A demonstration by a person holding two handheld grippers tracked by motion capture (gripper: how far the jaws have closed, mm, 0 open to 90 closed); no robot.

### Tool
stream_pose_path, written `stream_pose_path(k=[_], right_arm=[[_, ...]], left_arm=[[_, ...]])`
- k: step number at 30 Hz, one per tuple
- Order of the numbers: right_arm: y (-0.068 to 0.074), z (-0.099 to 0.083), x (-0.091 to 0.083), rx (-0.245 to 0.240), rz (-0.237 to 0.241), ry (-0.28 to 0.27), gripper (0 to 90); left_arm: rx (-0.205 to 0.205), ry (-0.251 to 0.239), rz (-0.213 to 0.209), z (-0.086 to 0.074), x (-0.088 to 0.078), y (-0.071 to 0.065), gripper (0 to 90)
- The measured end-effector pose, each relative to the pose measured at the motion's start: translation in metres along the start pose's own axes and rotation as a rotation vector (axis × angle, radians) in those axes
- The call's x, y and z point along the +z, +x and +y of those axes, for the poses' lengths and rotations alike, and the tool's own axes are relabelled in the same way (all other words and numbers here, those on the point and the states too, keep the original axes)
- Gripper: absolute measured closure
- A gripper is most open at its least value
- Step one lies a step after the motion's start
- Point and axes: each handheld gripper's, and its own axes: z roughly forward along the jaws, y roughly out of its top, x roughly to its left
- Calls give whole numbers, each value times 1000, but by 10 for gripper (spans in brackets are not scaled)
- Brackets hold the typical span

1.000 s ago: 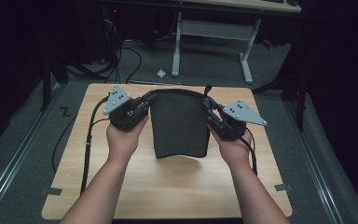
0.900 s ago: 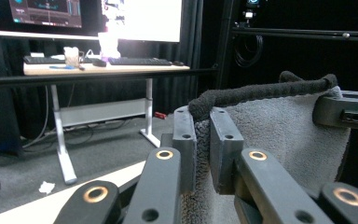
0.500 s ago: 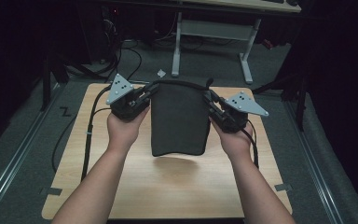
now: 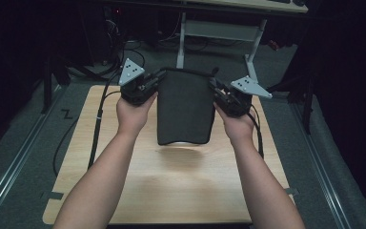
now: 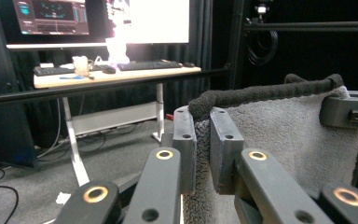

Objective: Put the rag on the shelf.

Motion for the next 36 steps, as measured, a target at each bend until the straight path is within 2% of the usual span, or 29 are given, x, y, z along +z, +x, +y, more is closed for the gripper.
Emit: stream_pose_path(k=[3, 6, 10, 13, 16, 20, 24, 27, 32, 36], right_arm=[[-8, 1, 11, 36, 19, 14, 772], [-15, 1, 25, 27, 21, 43, 772], [-21, -2, 38, -12, 14, 68, 771], [-26, -6, 47, -36, 4, 95, 771], [-34, -12, 57, -17, 13, 118, 771], [-40, -19, 66, -22, 32, 165, 771], [-45, -29, 72, -24, 42, 206, 772], [-47, -36, 73, -28, 44, 222, 771], [-46, -48, 74, -46, 29, 252, 773], [-46, -57, 77, -43, 36, 282, 773]], left_arm=[[-3, 13, 17, -3, 9, 6, 824], [-11, 34, 25, -7, 18, 13, 823], [11, 55, 38, -12, 28, 21, 822], [20, 102, 37, -19, 39, 28, 819], [0, 123, 30, -25, 47, 35, 818], [-14, 174, 34, -38, 55, 41, 819], [-26, 218, 27, -52, 60, 42, 822], [-45, 229, 21, -60, 61, 42, 824], [-60, 272, 19, -75, 62, 43, 828], [-79, 311, 17, -88, 62, 43, 836]])
